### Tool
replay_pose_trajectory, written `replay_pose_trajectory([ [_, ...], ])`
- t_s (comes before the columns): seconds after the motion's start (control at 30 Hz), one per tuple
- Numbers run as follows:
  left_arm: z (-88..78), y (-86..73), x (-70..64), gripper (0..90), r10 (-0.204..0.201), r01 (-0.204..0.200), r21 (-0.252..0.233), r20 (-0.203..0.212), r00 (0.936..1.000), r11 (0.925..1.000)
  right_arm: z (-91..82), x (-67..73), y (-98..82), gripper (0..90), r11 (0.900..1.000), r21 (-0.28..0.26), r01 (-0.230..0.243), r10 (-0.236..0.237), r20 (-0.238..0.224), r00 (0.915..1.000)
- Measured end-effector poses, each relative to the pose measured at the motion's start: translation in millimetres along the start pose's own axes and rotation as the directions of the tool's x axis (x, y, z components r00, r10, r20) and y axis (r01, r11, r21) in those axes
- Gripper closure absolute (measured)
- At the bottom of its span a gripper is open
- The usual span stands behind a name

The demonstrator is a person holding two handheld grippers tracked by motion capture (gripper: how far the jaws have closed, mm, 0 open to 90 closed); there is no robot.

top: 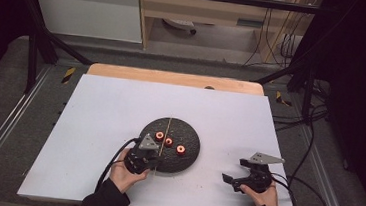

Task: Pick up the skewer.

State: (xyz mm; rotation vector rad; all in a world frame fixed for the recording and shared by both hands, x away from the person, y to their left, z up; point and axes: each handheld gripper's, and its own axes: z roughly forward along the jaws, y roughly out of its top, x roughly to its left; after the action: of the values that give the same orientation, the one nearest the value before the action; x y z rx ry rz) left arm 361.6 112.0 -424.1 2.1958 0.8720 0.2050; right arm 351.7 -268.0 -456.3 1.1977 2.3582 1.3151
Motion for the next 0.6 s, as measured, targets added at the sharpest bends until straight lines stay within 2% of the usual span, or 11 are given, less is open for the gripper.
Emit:
replay_pose_trajectory([
  [0.27, 1.0, -3.3, 2.3, 89.6, 0.013, -0.014, 0.028, 0.008, 0.9999, 0.9995, 0.1, -0.2, 0.0, 0.9, 1.0, 0.003, 0.003, -0.003, 0.0, 1.0],
  [0.6, -9.0, -8.0, 10.3, 89.6, 0.024, -0.022, 0.038, -0.034, 0.9991, 0.999, 0.2, -0.4, -0.2, 0.9, 1.0, 0.004, 0.005, -0.005, -0.001, 1.0],
])
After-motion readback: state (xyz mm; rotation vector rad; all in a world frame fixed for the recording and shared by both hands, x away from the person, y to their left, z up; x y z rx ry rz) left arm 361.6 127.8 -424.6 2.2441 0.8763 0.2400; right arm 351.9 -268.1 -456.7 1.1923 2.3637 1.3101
